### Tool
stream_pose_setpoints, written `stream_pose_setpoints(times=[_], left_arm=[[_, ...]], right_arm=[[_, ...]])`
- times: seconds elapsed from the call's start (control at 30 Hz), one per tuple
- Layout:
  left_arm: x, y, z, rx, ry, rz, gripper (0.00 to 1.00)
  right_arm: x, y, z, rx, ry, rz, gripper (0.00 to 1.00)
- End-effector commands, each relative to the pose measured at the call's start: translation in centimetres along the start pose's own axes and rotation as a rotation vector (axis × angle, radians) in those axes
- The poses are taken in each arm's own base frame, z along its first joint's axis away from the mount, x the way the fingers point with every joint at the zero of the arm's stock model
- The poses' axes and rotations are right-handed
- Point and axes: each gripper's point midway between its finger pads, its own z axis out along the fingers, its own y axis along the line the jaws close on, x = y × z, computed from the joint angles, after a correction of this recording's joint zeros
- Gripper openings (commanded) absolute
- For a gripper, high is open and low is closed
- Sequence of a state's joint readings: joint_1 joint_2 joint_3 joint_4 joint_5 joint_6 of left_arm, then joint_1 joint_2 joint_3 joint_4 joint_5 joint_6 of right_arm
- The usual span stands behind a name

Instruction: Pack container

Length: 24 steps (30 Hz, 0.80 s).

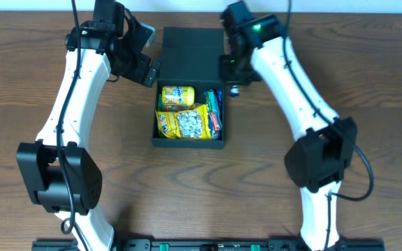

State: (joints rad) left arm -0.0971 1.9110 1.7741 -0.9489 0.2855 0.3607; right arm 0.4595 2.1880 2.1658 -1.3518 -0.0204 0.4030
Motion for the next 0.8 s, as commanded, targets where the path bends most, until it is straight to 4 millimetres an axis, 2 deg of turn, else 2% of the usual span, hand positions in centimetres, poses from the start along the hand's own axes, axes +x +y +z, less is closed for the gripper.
stream_pose_setpoints(times=[0.0, 0.13, 0.27, 0.43, 0.47, 0.53, 0.63, 0.67, 0.77], left_arm=[[-0.5, 1.7, -1.9, -0.023, -0.055, -0.084, 0.95], [-0.4, 2.5, -2.7, 0.021, -0.083, -0.129, 0.95], [-0.2, 3.0, -2.8, 0.023, -0.081, -0.165, 0.95], [0.1, 2.8, -2.8, 0.027, -0.071, -0.167, 0.95], [0.1, 2.8, -2.8, 0.027, -0.07, -0.167, 0.95], [0.1, 2.8, -2.8, 0.028, -0.069, -0.167, 0.95], [0.1, 2.8, -2.8, 0.028, -0.068, -0.167, 0.95], [0.1, 2.8, -2.8, 0.028, -0.068, -0.167, 0.95], [-0.4, 1.6, -2.9, 0.102, -0.093, -0.163, 0.95]], right_arm=[[2.6, 3.1, 1.5, -0.009, 0.055, -0.129, 0.03], [5.9, 5.2, 3.0, 0.004, 0.129, -0.191, 0.04], [8.4, 5.5, 4.4, 0.03, 0.196, -0.149, 0.02], [9.2, 4.9, 5.5, 0.05, 0.222, -0.102, 0.02], [9.2, 4.9, 5.6, 0.05, 0.221, -0.103, 0.06], [9.1, 5.0, 5.7, 0.047, 0.215, -0.104, 0.4], [8.7, 5.1, 5.7, 0.042, 0.202, -0.103, 0.7], [8.3, 5.1, 5.3, 0.036, 0.19, -0.104, 0.76], [6.5, 5.3, 2.9, 0.005, 0.124, -0.104, 0.76]])
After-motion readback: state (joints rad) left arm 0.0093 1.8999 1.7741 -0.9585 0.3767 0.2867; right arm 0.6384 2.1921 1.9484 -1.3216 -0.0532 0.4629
